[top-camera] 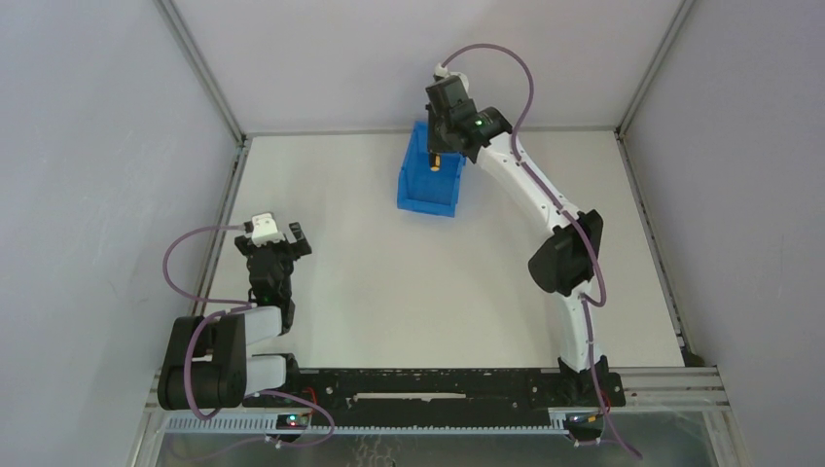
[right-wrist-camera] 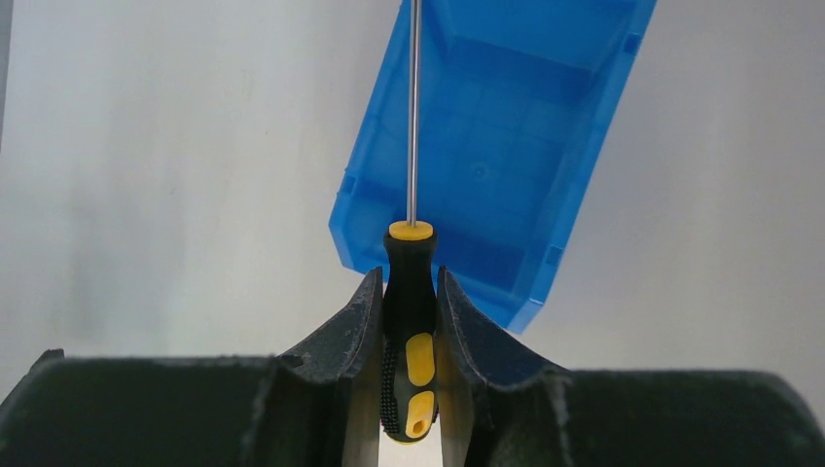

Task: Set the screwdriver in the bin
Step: Place the screwdriver in the bin.

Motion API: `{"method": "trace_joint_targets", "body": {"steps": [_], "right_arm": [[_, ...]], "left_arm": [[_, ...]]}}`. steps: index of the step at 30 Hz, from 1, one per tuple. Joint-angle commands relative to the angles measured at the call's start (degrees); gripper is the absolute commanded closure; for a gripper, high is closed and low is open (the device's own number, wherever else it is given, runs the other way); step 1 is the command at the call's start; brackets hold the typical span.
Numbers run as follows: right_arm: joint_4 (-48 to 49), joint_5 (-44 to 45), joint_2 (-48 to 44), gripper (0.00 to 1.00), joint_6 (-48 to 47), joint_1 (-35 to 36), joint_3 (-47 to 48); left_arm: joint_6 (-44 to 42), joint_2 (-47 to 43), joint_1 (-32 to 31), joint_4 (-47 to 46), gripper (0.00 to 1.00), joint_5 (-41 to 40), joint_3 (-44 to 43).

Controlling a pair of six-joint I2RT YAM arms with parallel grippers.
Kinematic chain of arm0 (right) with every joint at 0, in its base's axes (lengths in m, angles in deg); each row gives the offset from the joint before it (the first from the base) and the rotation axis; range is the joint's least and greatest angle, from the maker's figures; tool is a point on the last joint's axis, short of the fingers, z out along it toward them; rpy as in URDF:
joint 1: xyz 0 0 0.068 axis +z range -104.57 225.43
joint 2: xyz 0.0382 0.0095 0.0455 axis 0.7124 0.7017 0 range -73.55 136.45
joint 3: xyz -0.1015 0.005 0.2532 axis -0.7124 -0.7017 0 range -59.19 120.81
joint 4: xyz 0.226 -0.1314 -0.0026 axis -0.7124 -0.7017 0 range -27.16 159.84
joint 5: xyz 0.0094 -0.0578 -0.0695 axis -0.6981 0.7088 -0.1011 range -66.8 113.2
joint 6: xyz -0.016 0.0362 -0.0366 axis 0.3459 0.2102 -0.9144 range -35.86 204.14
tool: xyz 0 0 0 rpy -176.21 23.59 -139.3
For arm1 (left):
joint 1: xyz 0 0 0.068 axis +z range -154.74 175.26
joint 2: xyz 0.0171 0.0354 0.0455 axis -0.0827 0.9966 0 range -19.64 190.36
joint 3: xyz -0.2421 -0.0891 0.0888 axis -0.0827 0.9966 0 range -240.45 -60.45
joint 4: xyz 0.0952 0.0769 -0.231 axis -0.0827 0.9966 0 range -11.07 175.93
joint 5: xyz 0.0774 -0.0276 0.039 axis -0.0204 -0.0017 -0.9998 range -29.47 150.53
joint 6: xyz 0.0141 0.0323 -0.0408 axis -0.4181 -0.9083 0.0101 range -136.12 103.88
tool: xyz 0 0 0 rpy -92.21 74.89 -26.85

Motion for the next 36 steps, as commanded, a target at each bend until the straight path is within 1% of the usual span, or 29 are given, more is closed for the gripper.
{"method": "trace_joint_targets", "body": {"steps": [1,10,19,24,27,30,33,36], "right_arm": [[4.96,1.63,2.19,0.83,2.77,0.42,2.38],[12.83,1.63,6.49,0.82,2.54,-0.13,-4.64],[16.94,-0.15,13.9,0.82,-0.38,-1.62,-5.6],[18.74,0.29,16.47,0.81,-2.04,-2.24,-5.97],[18.89,0.01,17.51,0.79,-2.84,-2.59,-5.97],[18.69,-0.61,18.15,0.73,-3.32,-2.8,-6.0],[18.73,-0.94,18.51,0.64,-3.47,-2.83,-6.05],[19.12,-1.12,18.73,0.57,-3.71,-2.83,-6.07]], "left_arm": [[-1.12,-0.36,0.31,-1.99,0.0,-0.67,-1.88],[-1.14,-0.35,0.31,-1.99,0.0,-0.67,-1.84],[-1.12,-0.41,0.3,-1.99,0.0,-0.67,-1.88],[-1.12,-0.36,0.3,-1.99,0.0,-0.69,-1.87],[-1.12,-0.35,0.29,-1.99,0.0,-0.72,-1.86],[-1.12,-0.35,0.31,-1.99,0.0,-0.68,-1.89],[-1.12,-0.4,0.24,-1.96,0.0,-0.73,-1.84],[-1.12,-0.36,0.3,-1.99,0.0,-0.74,-1.85]]}}
